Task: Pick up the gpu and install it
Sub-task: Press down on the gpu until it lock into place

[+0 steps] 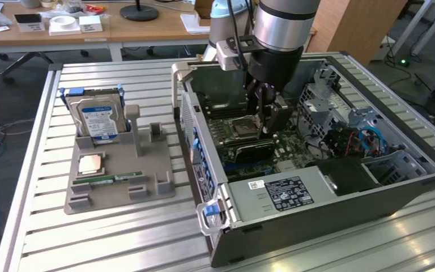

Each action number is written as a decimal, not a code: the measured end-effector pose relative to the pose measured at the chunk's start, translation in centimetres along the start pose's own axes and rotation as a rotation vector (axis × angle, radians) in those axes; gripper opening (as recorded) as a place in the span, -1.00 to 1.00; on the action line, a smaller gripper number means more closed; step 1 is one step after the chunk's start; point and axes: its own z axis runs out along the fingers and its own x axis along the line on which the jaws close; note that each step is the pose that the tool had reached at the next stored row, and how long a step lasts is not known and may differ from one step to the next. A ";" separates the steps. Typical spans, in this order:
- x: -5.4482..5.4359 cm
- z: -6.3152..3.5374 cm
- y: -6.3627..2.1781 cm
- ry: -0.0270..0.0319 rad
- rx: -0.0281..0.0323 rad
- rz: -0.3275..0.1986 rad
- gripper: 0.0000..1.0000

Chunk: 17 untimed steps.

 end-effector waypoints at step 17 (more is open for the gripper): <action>0.0 0.00 0.00 0.0000 0.0000 0.000 -0.50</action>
